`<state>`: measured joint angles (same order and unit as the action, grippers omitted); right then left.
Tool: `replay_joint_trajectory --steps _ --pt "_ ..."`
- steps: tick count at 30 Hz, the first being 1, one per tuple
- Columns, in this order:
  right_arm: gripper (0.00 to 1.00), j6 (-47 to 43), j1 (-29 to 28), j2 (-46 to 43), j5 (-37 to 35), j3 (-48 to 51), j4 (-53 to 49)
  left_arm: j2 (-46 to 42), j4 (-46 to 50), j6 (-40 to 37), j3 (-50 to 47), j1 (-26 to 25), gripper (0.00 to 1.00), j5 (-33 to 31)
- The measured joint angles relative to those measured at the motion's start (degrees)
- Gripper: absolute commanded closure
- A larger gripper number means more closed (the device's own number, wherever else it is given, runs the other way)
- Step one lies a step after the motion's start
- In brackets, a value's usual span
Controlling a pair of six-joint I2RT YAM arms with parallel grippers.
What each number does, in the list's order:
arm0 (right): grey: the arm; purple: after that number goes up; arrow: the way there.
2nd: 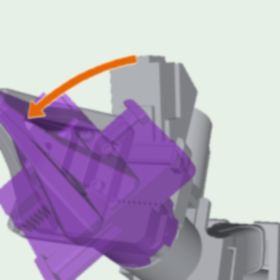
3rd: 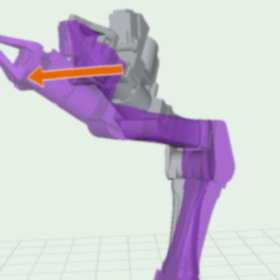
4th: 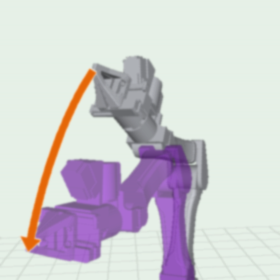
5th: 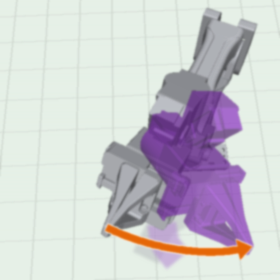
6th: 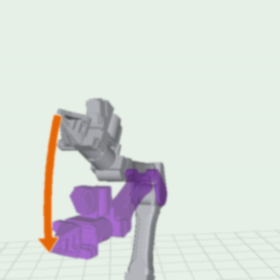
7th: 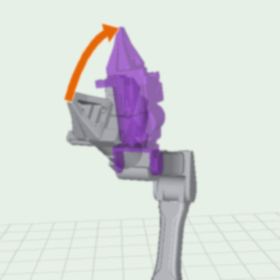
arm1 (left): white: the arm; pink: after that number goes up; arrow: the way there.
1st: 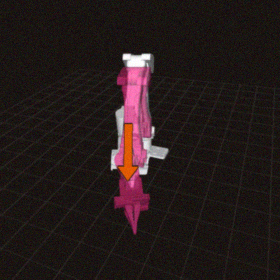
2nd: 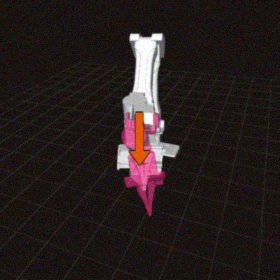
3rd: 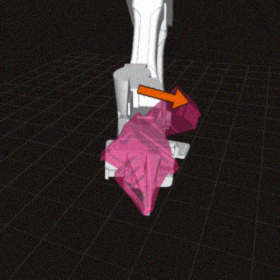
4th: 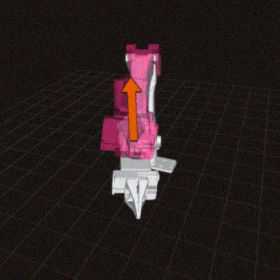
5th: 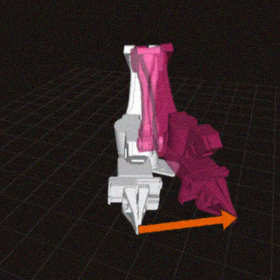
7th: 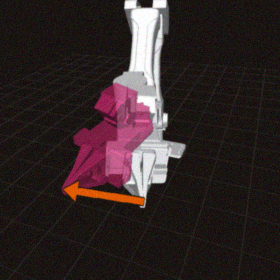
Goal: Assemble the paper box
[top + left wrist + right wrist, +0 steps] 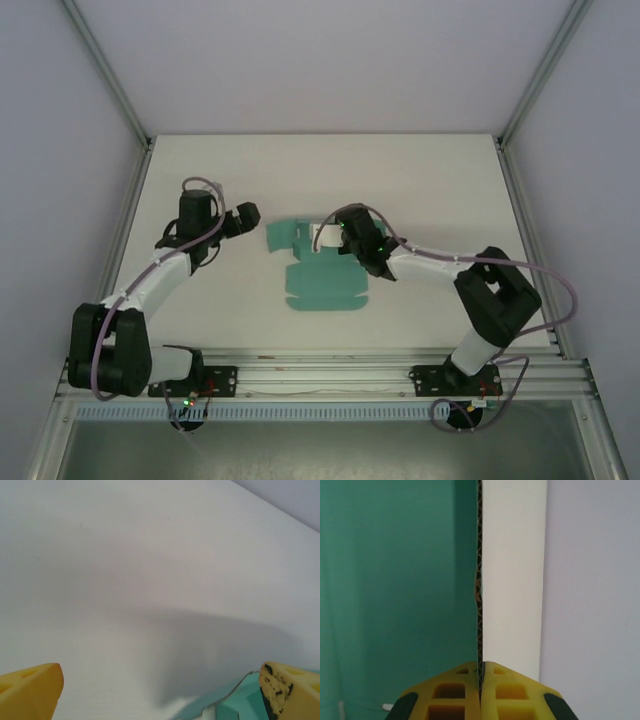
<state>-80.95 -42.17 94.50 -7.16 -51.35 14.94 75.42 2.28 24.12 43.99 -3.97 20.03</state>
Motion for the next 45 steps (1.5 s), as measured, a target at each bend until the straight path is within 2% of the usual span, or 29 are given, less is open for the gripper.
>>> replay_joint_trajectory --steps 5,11,18,23,26,34,40,45 --pt "1.0 -2.27 -0.17 0.61 -1.75 1.16 6.34 8.28 -1.9 0.0 2.58 0.02 0.02 0.7" --pt "1.0 -3.43 -0.28 0.61 -3.3 2.25 10.29 16.5 -6.21 -0.26 4.24 -0.07 0.21 7.74" --pt "1.0 -3.21 -0.37 0.61 -4.7 2.93 11.06 17.62 -13.51 -2.1 3.85 -2.99 0.39 16.55" --pt "1.0 -3.04 -0.55 0.61 -5.49 2.93 11.06 17.62 -17.46 -3.98 1.57 -5.33 0.48 21.64" --pt "1.0 -2.75 -0.55 0.61 -5.51 2.93 11.23 17.62 -19.32 -5.22 0.63 -6.6 0.49 23.43" --pt "1.0 -3.96 -0.57 0.76 -5.97 3.61 13.77 18.14 -20.41 -7.34 0.5 -9.25 0.5 23.19" --pt "1.0 -8.11 -0.92 5.44 -9.4 7.41 24.41 18.43 -21.46 -8.61 -0.94 -10.32 0.49 17.99" --pt "1.0 -9.77 -1.33 8.55 -11.13 9.03 32.57 18.8 -22.8 -11.28 -3.78 -13.31 0.49 14.73"
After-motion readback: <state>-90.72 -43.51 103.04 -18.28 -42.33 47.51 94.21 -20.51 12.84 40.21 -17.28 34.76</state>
